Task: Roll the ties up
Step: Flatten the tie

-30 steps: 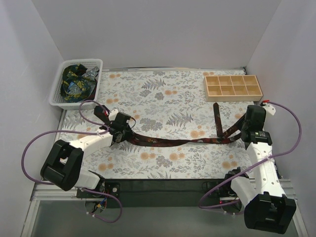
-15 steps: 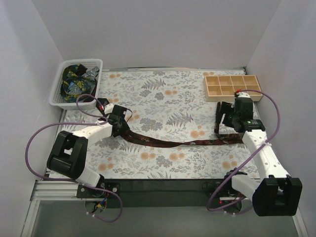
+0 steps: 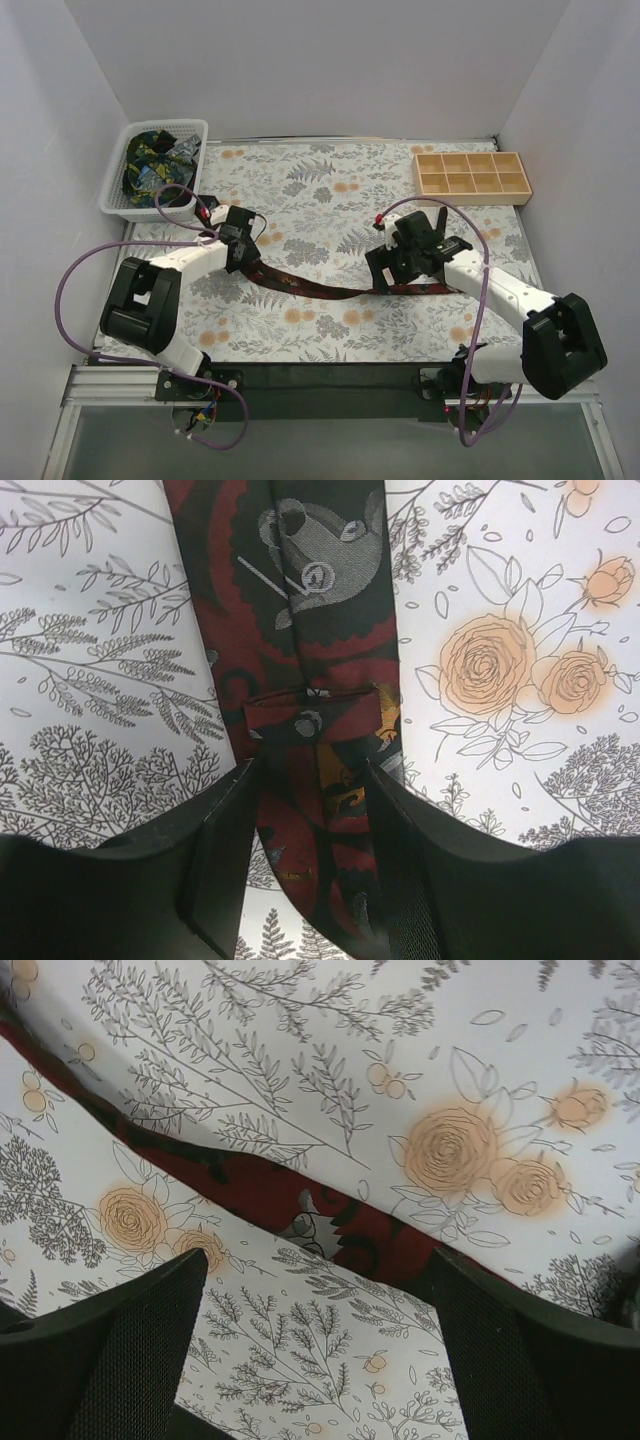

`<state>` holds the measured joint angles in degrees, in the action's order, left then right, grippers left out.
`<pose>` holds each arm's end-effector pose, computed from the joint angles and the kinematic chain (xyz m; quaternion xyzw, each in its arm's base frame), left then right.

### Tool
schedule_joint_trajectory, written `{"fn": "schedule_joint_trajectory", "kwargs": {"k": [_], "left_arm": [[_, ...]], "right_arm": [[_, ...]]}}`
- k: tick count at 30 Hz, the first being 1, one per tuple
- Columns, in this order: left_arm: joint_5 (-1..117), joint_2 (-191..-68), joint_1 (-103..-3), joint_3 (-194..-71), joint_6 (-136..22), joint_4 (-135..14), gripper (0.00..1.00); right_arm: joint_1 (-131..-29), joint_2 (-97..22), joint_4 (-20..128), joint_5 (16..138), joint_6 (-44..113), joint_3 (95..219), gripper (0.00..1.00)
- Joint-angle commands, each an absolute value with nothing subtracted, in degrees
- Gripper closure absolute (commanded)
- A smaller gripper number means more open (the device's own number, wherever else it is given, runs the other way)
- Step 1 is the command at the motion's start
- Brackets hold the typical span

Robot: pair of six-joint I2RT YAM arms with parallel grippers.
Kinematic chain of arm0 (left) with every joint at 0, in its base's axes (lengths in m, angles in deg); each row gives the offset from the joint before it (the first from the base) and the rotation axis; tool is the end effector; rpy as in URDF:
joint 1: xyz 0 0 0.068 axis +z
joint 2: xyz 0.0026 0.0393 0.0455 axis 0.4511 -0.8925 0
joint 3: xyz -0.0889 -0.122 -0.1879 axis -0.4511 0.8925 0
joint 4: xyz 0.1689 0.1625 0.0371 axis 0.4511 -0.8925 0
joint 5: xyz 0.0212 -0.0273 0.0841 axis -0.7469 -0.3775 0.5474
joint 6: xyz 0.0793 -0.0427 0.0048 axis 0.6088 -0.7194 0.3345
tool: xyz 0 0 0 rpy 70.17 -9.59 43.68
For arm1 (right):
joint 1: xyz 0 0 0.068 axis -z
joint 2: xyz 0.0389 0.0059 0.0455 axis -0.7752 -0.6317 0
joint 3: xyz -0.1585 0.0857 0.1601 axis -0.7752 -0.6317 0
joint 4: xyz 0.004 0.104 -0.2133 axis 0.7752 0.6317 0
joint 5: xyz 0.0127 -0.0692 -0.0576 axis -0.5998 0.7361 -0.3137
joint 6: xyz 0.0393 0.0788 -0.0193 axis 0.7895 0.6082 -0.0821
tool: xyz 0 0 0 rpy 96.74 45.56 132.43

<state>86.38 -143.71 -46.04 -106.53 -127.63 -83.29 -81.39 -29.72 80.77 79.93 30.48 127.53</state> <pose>0.2777 -0.0677 0.1045 -0.5327 0.7984 -0.0663 0.2727 0.2252 0.1414 0.1609 -0.2393 0.9214 0.1283 0.2779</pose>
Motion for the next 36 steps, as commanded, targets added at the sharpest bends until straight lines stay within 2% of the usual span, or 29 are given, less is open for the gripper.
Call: {"fn": "schedule_joint_trajectory", "kwargs": {"k": [1, 11, 17, 20, 23, 24, 26, 27, 28, 36], "left_arm": [[87.18, -144.52, -45.71, -109.13, -126.21, -84.01, 0.56], [87.45, -147.68, -45.62, -112.91, -124.27, -83.74, 0.55], [87.18, -149.26, -45.19, -114.67, -123.74, -83.57, 0.55], [87.27, -149.97, -44.40, -115.20, -123.13, -83.48, 0.55], [87.18, -150.93, -43.34, -116.07, -122.78, -83.13, 0.55], [87.01, -151.20, -42.90, -116.69, -122.69, -83.04, 0.55], [86.39, -151.72, -42.37, -117.22, -122.51, -82.69, 0.55], [86.13, -152.42, -42.02, -117.57, -122.60, -82.77, 0.55], [85.69, -152.78, -41.93, -118.01, -122.60, -82.60, 0.55], [81.91, -154.98, -41.14, -119.50, -124.62, -81.81, 0.55]], "right_arm": [[-85.18, -31.72, 81.30, 79.59, 25.24, 127.52, 0.18], [-87.04, -38.58, 81.74, 80.20, 23.72, 129.02, 0.18], [-86.95, -41.48, 82.26, 84.41, 23.89, 130.69, 0.24], [-87.04, -42.01, 83.05, 88.10, 24.16, 131.48, 0.33], [-86.78, -42.63, 85.42, 89.16, 24.86, 132.71, 0.46], [-86.25, -42.71, 85.95, 89.08, 25.21, 132.88, 0.59], [-85.02, -42.45, 87.27, 87.16, 26.09, 133.06, 0.75], [-83.45, -42.36, 88.93, 86.62, 26.44, 133.15, 0.90], [-82.65, -41.84, 89.64, 86.10, 26.62, 133.24, 0.97], [-66.51, -38.49, 96.32, 76.35, 29.08, 133.76, 0.99]]}}
